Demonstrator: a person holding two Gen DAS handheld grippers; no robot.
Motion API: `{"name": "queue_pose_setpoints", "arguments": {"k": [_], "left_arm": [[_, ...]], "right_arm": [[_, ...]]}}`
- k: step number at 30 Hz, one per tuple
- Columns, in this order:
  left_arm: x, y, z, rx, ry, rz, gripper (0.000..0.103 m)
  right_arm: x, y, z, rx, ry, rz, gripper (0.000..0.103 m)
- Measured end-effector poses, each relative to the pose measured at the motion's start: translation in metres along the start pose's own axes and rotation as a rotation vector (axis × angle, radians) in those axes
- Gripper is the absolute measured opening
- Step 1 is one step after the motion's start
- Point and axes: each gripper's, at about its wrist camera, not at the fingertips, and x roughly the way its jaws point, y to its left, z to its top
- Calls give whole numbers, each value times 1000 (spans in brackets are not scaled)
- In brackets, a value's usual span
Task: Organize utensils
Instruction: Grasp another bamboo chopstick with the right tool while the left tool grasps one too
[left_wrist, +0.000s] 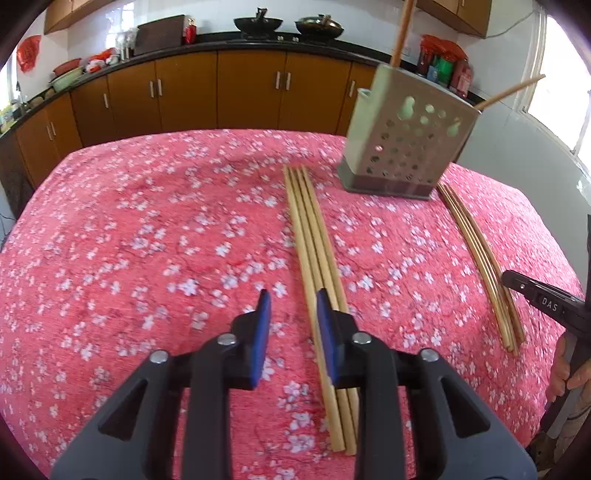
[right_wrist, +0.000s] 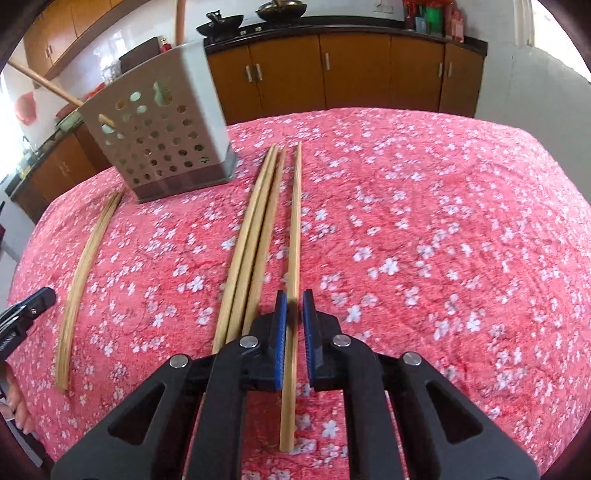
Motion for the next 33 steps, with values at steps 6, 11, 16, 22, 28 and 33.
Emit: {"name": "queue_pose_setpoints", "arguments": {"k": [6,11,16,22,28,33], "left_arm": [[6,-7,-1,34,36,-4,15],[8,-9,-3,57,40,19,14],[14,-10,-3,62,65,45,14],[19,-3,2,69,53,86,9],[28,48,20,-38,33,156,11],[27,65,19,-72,-1,159,12]], "right_arm": [[2,2,-2,-16,-6,-24,10],[2,-3,-2,-9,-7,-25,10],[-1,-2,-5,-21,-13,-16,10],[-1,3,-6,-47,-25,-38,9],[5,-26,8,9,-51,-94,8],[6,-37,9,32,-78,-96,9]]}}
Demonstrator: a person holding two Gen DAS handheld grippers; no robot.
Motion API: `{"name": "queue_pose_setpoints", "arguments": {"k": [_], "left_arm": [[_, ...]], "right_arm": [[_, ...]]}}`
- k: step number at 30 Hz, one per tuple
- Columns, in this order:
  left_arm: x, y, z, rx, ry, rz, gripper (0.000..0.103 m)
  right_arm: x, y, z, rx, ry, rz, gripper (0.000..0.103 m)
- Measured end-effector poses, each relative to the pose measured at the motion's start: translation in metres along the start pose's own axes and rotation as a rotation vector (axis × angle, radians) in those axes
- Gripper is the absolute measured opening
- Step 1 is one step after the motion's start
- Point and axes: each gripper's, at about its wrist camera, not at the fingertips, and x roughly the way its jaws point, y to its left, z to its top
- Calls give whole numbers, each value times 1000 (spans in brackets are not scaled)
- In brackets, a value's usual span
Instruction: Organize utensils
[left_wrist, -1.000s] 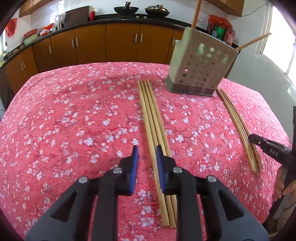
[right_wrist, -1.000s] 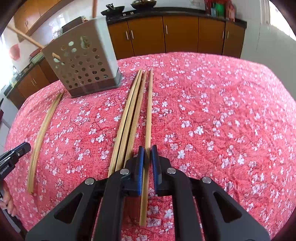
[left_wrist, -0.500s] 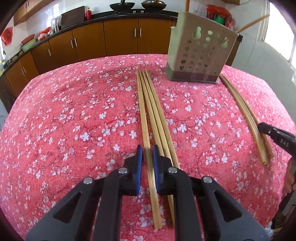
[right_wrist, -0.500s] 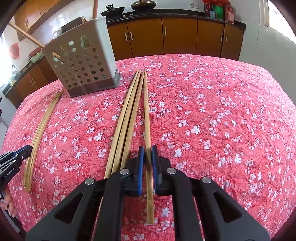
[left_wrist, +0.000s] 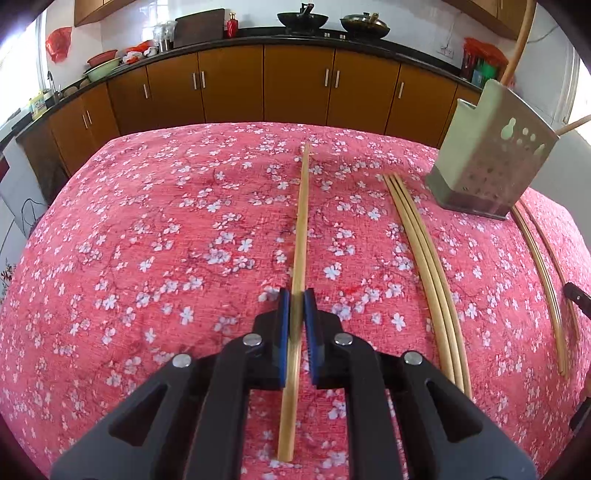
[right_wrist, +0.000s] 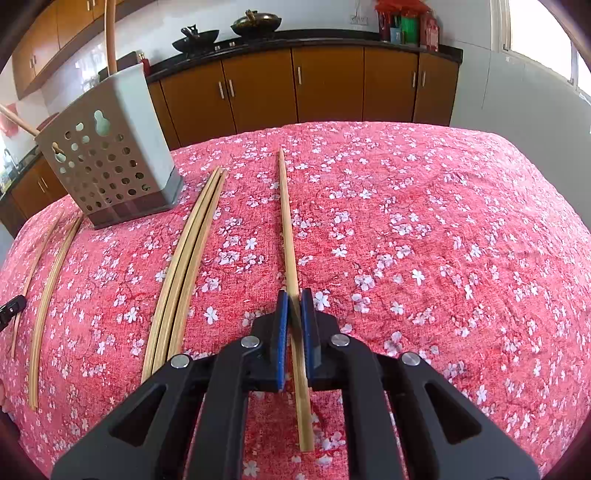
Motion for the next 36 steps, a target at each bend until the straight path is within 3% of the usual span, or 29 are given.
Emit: {"name": "queue_pose_setpoints", "arguments": {"k": [36], "left_arm": [[-6,1,-4,-31,-3,-22,12]], "right_arm": [[0,0,0,9,0,6,9]]}}
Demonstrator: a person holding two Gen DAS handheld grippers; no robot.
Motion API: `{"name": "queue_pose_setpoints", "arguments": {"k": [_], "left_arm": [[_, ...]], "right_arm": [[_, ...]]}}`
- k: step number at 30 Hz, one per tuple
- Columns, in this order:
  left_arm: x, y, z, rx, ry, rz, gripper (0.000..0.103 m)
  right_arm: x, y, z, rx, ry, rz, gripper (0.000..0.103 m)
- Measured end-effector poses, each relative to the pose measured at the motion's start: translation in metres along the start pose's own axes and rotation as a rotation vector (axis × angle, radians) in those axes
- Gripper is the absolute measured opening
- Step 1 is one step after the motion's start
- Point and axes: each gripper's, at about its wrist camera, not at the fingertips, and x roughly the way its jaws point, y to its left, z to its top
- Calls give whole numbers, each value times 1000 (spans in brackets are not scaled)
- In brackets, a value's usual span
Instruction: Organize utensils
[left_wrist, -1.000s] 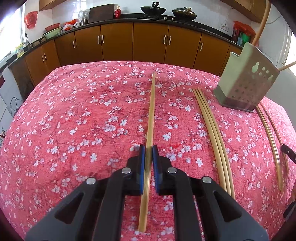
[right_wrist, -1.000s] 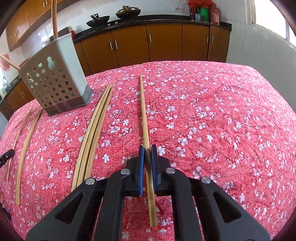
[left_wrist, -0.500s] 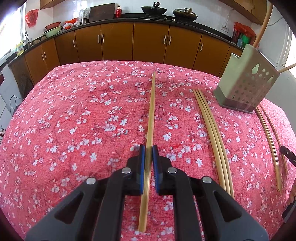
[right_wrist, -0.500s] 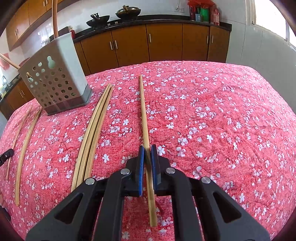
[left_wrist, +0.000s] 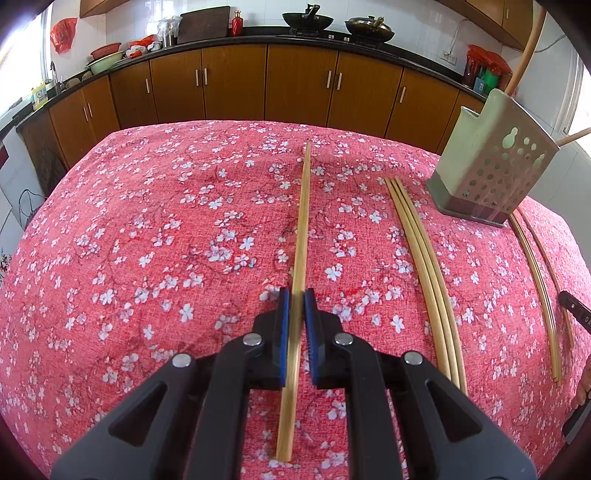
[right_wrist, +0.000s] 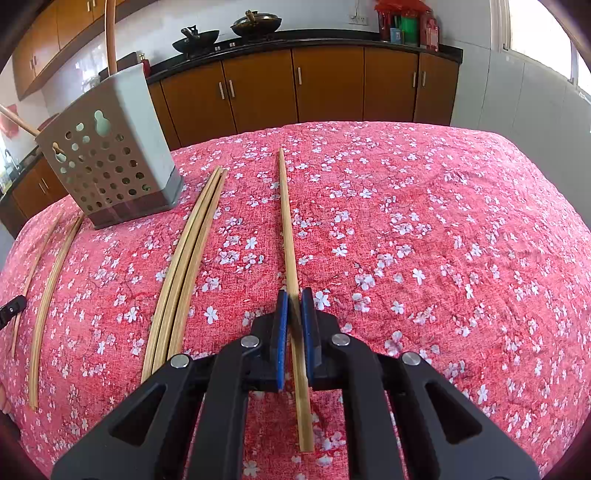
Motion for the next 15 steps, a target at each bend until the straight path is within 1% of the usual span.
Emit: {"name": "queue_pose_setpoints", "arguments": {"k": [15], "left_arm": [[-1,0,0,-10,-1,-5,12]], "right_arm": [[0,0,0,0,0,1,9]]}}
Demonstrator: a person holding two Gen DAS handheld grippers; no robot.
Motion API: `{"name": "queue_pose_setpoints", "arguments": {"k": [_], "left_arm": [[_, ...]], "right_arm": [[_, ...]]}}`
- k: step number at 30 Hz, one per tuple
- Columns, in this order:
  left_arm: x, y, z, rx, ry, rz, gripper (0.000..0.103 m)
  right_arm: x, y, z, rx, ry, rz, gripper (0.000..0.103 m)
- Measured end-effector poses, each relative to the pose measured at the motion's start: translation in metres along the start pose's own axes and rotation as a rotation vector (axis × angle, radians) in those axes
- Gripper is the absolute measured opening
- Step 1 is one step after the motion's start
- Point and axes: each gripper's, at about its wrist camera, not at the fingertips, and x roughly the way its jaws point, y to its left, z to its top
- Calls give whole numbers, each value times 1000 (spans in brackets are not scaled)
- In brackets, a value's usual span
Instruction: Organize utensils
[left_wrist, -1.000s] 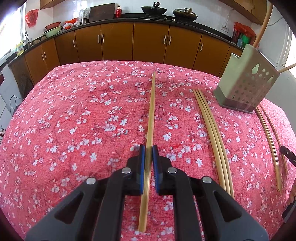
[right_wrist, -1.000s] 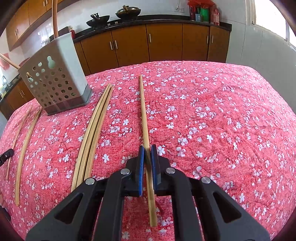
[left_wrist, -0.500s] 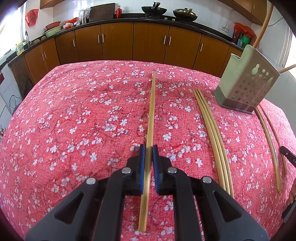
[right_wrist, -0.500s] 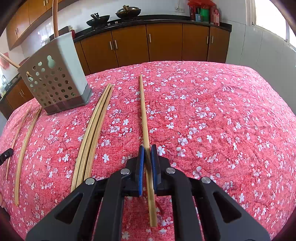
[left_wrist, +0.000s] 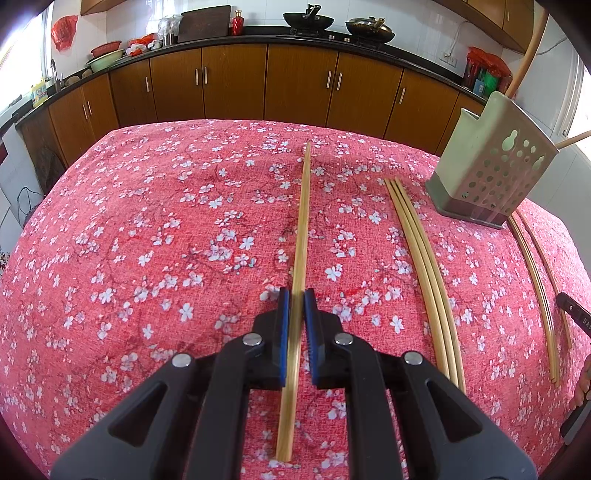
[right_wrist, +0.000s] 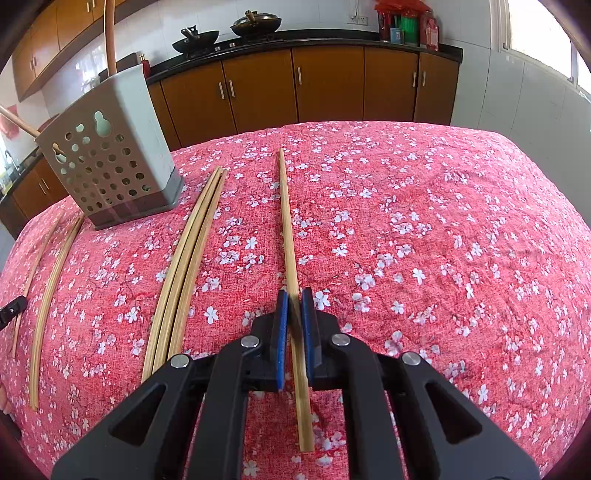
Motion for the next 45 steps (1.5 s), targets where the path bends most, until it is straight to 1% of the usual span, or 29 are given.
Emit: {"name": "queue_pose_setpoints", "arguments": {"k": [23,26,30,32,34,36,41,45], "left_arm": [[-2,-2,1,-5,-1,-14,12],[-8,-7,-4,32,4,3,12],[-17,-8,-15,42,4,-5,13],[-19,-11,-16,53,5,4,10],[-21,-14,-15,76,2,20,9],[-32,-15,-13,89,-30,16,9],[-83,-25,10,114,-177,-4,9],[-118,-27,36,83,-282,-44,9]], "right_arm": [[-1,-1,0,0,-1,0,9],[-2,0,-2,-11,1,-2,9],[-6,-2,-6,-4,1,13,9],[-6,-3,-6,-3,1,17,8],[-8,-3,-6,-12,-1,12,8],[-21,-2,-4,-25,-47,7,8],[-63,-1,14,-47,-187,4,7],[-97,2,35,-46,-302,17,7]]}}
